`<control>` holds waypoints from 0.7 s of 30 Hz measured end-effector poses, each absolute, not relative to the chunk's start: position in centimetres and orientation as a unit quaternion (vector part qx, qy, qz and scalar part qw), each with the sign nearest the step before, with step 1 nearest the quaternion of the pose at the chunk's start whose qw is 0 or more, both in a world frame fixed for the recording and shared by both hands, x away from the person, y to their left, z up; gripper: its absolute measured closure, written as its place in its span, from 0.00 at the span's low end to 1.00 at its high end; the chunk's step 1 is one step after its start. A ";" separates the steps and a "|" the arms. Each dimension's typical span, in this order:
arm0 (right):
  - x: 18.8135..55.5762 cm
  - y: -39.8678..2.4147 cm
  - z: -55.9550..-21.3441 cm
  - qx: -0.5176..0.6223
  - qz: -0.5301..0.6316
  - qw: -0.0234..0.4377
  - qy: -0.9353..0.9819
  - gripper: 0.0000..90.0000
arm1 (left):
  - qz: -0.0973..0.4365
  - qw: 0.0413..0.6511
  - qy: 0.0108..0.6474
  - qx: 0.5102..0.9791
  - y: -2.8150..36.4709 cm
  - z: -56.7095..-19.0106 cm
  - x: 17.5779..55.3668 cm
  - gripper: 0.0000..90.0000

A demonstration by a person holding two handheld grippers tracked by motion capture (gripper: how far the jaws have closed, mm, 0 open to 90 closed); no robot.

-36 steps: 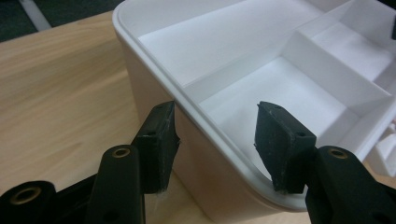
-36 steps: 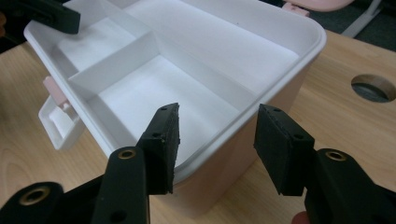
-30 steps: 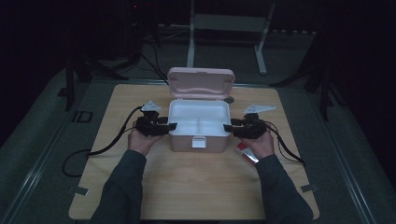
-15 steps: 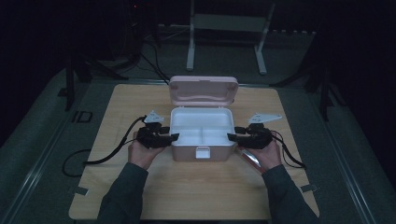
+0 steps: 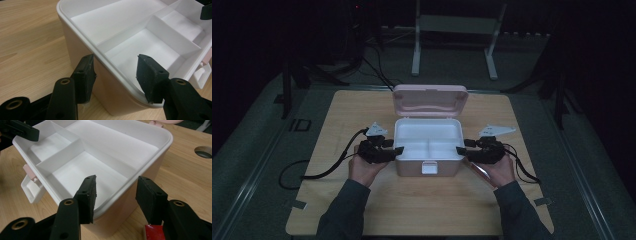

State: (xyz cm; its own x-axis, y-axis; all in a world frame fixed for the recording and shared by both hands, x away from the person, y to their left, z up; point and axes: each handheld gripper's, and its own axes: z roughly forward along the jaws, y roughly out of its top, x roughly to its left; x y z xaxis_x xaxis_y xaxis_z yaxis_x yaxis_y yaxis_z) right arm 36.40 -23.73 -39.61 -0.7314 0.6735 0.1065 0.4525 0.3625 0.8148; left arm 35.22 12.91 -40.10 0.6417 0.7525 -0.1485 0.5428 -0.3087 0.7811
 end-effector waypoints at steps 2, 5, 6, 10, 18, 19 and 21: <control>36.4 -23.7 -39.6 0.341 0.448 0.129 0.816 0.56 | 0.127 0.425 0.397 0.804 12.9 -40.1 35.3 0.53; 36.2 -23.6 -39.6 0.337 0.449 0.137 0.816 0.58 | 0.128 0.422 0.391 0.808 12.9 -40.0 35.5 0.52; 36.1 -23.6 -39.6 0.335 0.449 0.141 0.816 0.58 | 0.131 0.421 0.389 0.809 13.0 -39.9 35.5 0.51; 35.4 -23.9 -39.2 0.331 0.447 0.168 0.814 0.56 | 0.145 0.424 0.387 0.806 13.7 -39.1 35.6 0.52; 33.2 -25.2 -38.7 0.327 0.454 0.200 0.805 0.56 | 0.172 0.423 0.357 0.814 14.6 -36.4 35.8 0.52; 32.9 -25.4 -38.7 0.327 0.452 0.204 0.804 0.56 | 0.176 0.423 0.354 0.815 14.5 -36.1 35.8 0.52; 32.5 -25.8 -38.9 0.327 0.455 0.204 0.803 0.55 | 0.180 0.424 0.345 0.818 14.5 -35.6 35.9 0.52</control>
State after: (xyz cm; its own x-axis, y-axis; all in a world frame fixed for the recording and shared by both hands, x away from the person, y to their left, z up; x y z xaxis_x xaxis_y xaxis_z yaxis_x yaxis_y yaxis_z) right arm 32.54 -25.84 -38.90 -0.7027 0.7109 -0.0294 0.3401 0.3719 0.8637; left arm 35.91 14.51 -35.60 0.6973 0.7168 0.0007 0.4121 -0.4016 0.8179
